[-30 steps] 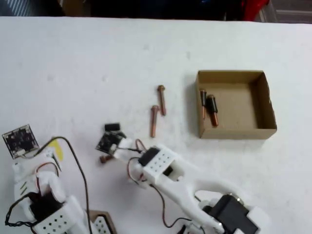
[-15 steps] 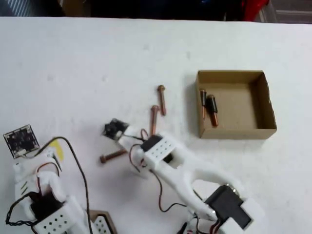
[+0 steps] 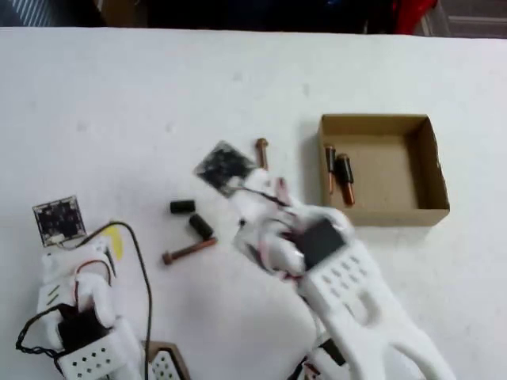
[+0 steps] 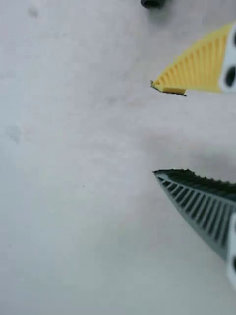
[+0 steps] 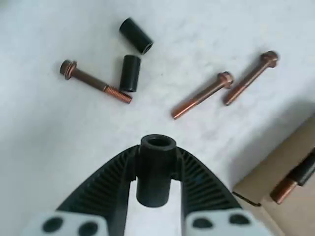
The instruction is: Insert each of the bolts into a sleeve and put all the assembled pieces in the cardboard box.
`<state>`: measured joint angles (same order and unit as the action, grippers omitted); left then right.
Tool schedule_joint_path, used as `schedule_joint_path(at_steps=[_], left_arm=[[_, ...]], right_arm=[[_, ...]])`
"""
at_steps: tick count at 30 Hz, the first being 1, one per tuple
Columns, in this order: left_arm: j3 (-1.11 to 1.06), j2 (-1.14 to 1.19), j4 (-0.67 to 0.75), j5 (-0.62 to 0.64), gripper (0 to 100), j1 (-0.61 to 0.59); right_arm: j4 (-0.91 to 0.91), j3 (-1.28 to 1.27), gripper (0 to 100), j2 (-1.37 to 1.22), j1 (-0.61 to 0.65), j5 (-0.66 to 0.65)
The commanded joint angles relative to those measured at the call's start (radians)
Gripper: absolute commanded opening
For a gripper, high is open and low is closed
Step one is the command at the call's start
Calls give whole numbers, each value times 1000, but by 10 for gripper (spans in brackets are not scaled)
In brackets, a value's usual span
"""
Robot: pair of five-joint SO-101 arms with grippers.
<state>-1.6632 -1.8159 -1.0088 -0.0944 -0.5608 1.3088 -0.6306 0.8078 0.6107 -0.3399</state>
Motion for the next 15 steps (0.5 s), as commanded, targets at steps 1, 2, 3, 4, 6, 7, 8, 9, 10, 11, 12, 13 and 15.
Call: schedule_joint_path(at_steps=[1,2,3,4,6,7,8,9,10,11,12,13,15], left_arm=[[8,-12,15,-9,267,30],[8,-12,15,-9,267,35],[8,-12,15,-9,267,35],[8,-12,15,-9,267,35],[8,-12,15,-9,267,39],[8,-12,11,-9,266,47],[6,-12,11,-9,256,59],[-5,-12,15,-9,235,71],[-15,-12,18,-11,204,85],[-20,-12,25,-25,170,101],[-25,-12,34,-58,134,113],[-29,-12,40,-94,101,122],[-29,-12,43,-144,46,142]], right_arm=[[-13,-63,16,185,-74,0],[-39,-109,16,222,-94,0],[-73,-161,16,251,-113,0],[-111,-212,16,275,-127,0],[-209,-321,16,317,-150,0],[-259,-373,16,334,-159,0],[-309,-422,16,351,-168,0],[-358,-468,16,369,-173,0],[-401,-508,16,380,-180,2],[-441,-543,16,390,-189,3],[-479,-577,16,400,-197,3],[-513,-606,16,407,-203,6],[-556,-644,16,415,-226,8]])
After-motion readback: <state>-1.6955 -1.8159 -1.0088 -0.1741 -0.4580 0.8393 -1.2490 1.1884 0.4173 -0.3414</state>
